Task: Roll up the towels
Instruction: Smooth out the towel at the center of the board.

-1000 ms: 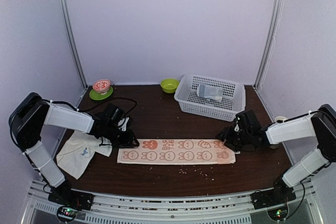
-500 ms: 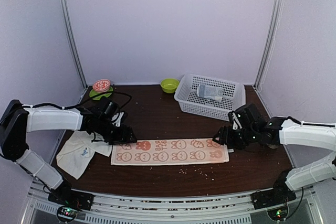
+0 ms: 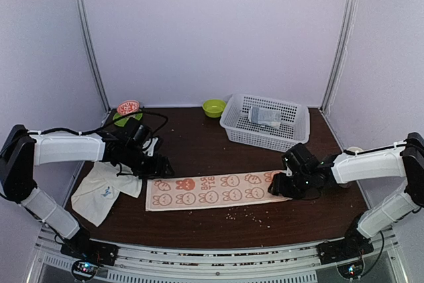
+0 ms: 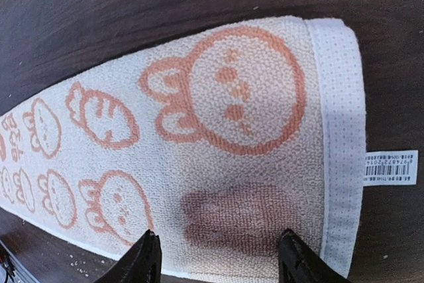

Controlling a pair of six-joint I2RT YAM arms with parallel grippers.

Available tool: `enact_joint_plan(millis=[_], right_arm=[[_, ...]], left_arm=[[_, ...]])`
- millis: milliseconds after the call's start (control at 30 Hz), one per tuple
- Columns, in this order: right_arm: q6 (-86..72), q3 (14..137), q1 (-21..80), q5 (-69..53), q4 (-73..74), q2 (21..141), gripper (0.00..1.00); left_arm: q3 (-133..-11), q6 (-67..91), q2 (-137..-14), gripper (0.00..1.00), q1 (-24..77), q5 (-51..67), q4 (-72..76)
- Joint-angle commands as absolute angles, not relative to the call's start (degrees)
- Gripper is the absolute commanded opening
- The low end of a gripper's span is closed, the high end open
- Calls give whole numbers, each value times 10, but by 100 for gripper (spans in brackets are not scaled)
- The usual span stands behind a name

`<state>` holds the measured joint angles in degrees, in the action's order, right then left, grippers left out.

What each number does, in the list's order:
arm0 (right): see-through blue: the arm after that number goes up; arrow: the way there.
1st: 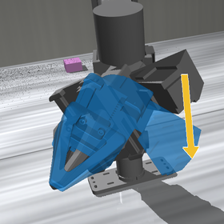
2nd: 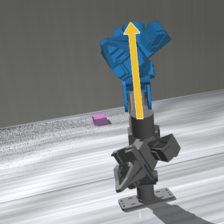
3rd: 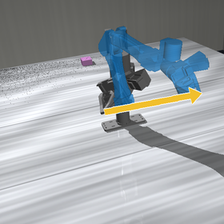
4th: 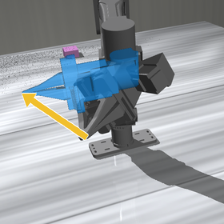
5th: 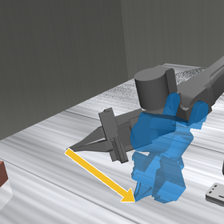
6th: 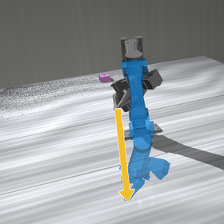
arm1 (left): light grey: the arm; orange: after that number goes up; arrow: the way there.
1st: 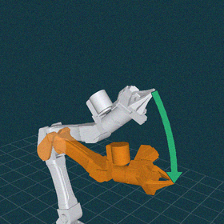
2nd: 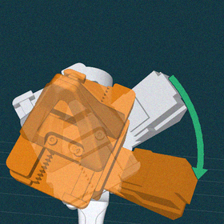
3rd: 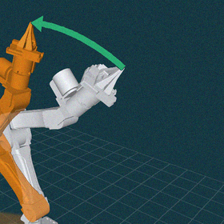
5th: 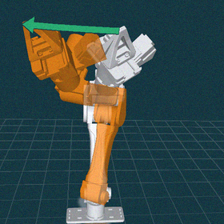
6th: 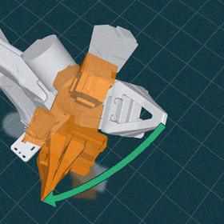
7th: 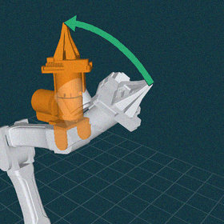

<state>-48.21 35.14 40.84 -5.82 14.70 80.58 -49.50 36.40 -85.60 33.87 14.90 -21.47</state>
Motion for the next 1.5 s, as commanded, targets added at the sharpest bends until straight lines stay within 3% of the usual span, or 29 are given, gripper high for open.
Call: enact_joint_plan(millis=[0,133,400,533,733,900,1033,1200,1467], right_arm=[[-443,347,370,-3,219,815,62],[-433,339,353,4,241,795,62],[-446,327,352,0,230,784,62],[-448,318,352,0,222,785,62],[-440,329,352,-7,226,779,63],[-427,363,353,-13,260,737,68],[-420,389,351,0,295,689,70],[-425,388,341,44,318,653,71],[-467,302,288,18,257,617,68]], left_arm=[[-499,350,-881,65,352,141,-200],[-516,348,-917,59,354,137,-191],[-514,359,-950,31,349,78,-219],[-480,379,-949,26,328,57,-210],[-487,379,-941,38,321,56,-218],[-522,361,-888,62,328,57,-266],[-564,348,-840,72,351,60,-298],[-601,347,-858,72,388,114,-257],[-646,355,-981,60,431,129,-226]])
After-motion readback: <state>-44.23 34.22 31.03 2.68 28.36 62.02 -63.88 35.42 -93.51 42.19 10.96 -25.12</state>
